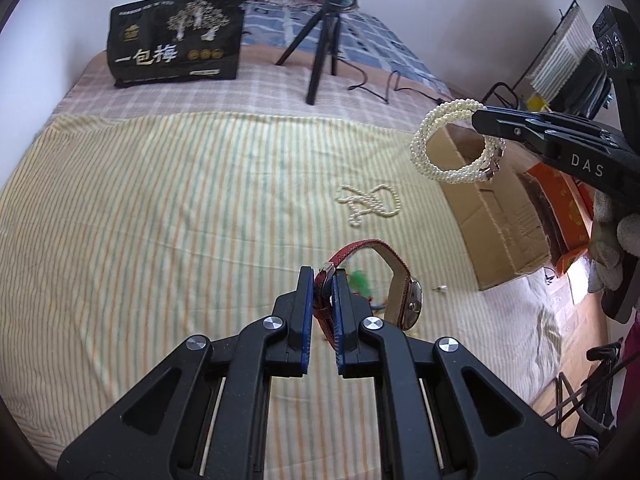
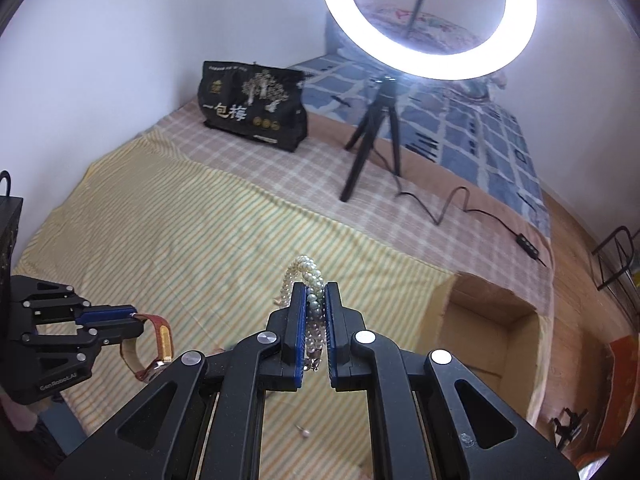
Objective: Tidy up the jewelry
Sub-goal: 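Lift and carry the pearl necklace and watch into the cardboard box with both tools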
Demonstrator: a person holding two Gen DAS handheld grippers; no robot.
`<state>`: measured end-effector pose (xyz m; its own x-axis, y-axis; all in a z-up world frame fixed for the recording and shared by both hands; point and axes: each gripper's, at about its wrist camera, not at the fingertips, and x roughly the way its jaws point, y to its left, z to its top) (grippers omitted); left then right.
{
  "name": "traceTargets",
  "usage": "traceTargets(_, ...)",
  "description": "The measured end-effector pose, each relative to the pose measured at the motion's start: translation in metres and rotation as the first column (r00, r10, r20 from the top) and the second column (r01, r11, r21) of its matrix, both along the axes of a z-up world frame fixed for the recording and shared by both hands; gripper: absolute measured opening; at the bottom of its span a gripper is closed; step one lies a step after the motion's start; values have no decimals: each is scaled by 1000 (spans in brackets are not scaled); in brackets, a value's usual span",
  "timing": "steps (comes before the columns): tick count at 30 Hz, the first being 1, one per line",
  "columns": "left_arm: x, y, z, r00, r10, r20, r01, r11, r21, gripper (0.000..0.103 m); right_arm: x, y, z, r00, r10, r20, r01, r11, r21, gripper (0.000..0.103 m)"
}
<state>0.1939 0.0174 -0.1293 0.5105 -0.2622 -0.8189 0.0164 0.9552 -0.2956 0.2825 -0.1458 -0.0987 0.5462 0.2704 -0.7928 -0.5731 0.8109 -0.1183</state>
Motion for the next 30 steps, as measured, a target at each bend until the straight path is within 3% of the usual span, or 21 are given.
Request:
traceTargets(17, 23, -105, 19, 986, -155, 55, 157, 987, -19, 7, 3, -125, 17, 981, -192, 40, 193, 981, -11, 7)
traceTargets(30, 47, -198, 21, 963, -256, 82, 259, 966, -20, 7, 38, -174, -12, 966, -259, -1, 259, 966, 14, 7)
